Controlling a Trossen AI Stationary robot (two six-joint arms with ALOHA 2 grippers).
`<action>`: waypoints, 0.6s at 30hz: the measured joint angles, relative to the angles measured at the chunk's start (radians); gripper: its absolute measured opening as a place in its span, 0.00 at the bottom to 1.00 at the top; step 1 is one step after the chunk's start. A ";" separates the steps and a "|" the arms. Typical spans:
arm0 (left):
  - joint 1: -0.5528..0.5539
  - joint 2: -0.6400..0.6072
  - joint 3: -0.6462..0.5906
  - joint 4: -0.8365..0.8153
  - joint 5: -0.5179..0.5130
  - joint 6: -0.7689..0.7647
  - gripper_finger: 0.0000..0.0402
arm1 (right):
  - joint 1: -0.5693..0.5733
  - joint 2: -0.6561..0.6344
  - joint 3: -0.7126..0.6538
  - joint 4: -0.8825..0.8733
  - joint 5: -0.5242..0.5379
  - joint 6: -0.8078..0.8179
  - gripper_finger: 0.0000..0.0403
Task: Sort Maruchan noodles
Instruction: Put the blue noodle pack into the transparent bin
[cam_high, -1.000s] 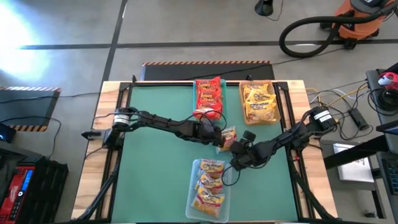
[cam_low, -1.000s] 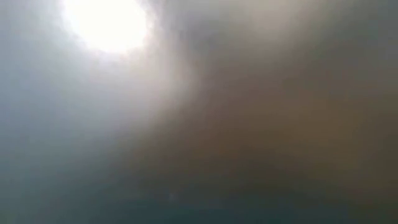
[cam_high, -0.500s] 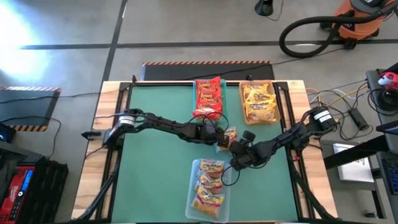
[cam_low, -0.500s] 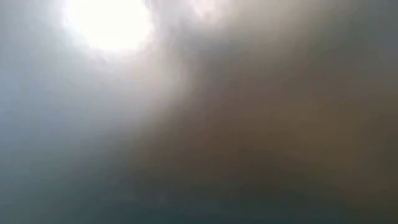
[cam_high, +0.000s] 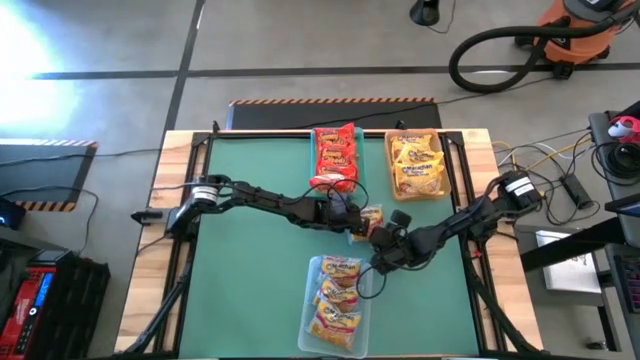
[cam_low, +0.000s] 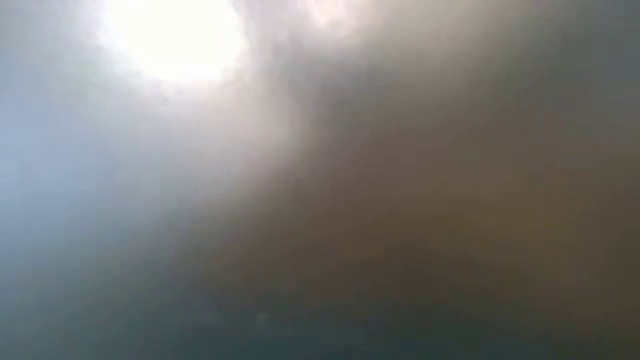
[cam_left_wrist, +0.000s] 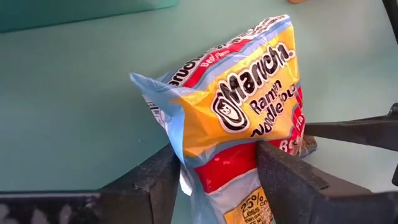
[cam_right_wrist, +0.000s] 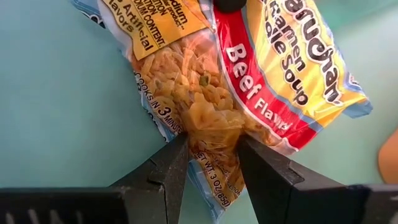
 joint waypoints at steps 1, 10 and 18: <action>0.000 0.000 0.000 -0.001 0.003 0.000 0.44 | 0.000 -0.006 0.000 -0.005 -0.003 0.000 0.34; -0.004 -0.010 0.004 -0.008 0.053 0.021 0.32 | 0.000 -0.189 -0.005 -0.123 -0.134 0.017 0.35; -0.003 -0.022 0.005 0.011 0.043 0.090 0.24 | 0.007 -0.289 -0.090 -0.111 -0.203 0.201 0.35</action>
